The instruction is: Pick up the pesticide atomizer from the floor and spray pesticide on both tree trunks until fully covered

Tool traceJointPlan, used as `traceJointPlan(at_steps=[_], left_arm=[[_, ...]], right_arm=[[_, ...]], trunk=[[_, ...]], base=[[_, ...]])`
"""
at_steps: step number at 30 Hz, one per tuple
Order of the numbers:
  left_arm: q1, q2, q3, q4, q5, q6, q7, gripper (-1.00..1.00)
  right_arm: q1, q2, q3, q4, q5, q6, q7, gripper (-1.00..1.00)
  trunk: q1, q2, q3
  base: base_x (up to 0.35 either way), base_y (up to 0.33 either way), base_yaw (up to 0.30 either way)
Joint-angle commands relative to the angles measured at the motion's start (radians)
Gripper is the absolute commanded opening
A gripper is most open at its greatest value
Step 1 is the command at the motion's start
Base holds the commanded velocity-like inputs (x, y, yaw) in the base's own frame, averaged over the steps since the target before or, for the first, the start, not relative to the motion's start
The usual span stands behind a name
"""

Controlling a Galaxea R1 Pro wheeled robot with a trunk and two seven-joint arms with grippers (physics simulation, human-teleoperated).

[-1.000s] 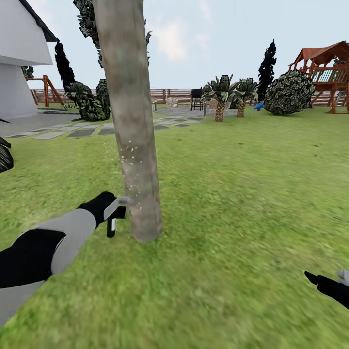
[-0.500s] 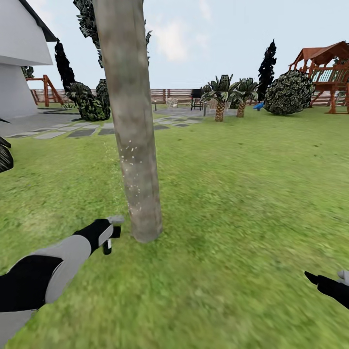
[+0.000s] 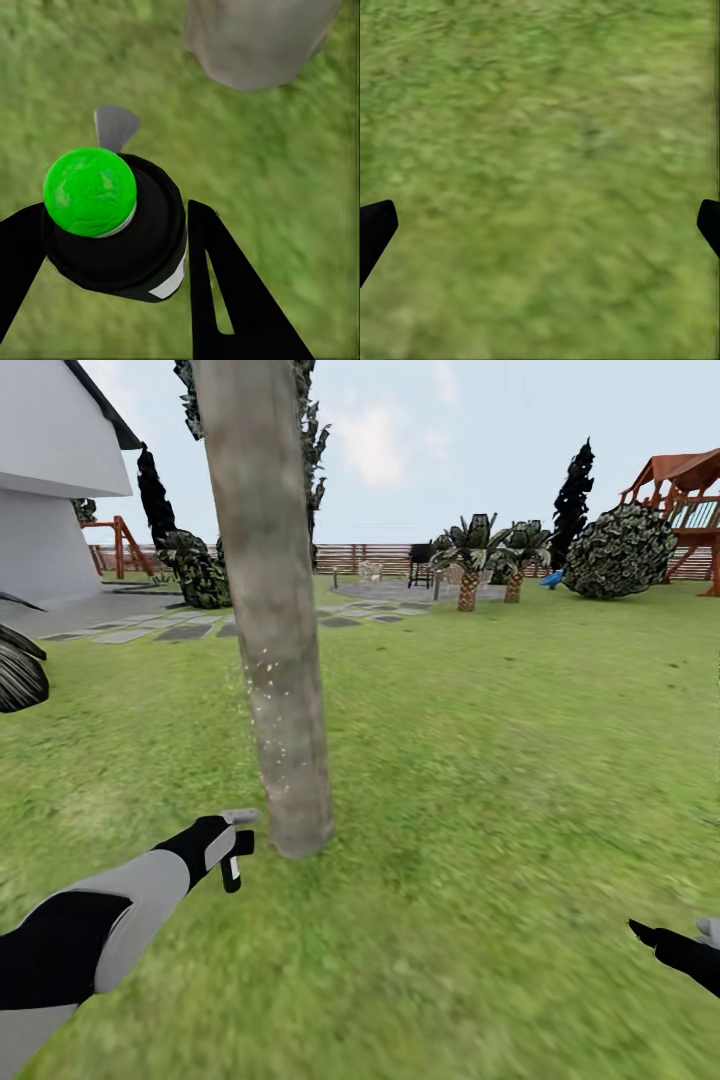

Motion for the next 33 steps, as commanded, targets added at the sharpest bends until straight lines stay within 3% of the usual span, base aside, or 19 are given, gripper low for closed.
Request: traceJointPlan(at_steps=[1, 9, 26, 33], left_arm=[[0.0, 0.0, -0.001, 0.0, 0.0, 0.0, 0.0, -1.0], [0.001, 0.0, -0.001, 0.001, 0.001, -0.037, 0.0, -1.0], [0.001, -0.006, -0.001, 0.001, 0.003, -0.041, 0.002, -1.0], [0.001, -0.018, -0.001, 0.001, 0.001, -0.041, 0.002, -1.0]], right_arm=[[0.0, 0.0, 0.0, 0.0, 0.0, 0.0, 0.001, 1.0], [0.0, 0.0, 0.001, 0.002, 0.0, 0.0, 0.0, 1.0], [0.0, 0.001, 0.001, 0.002, 0.0, 0.0, 0.0, 1.0], [0.0, 0.0, 0.001, 0.002, 0.008, -0.001, -0.003, 1.0]], trunk=[[0.0, 0.0, 0.0], [0.0, 0.0, 0.0], [0.0, 0.0, -0.006], [0.0, 0.0, -0.007]], base=[[0.0, -0.321, 0.001], [0.01, -0.327, 0.202], [0.094, -0.328, 0.267], [0.096, -0.328, 0.061]])
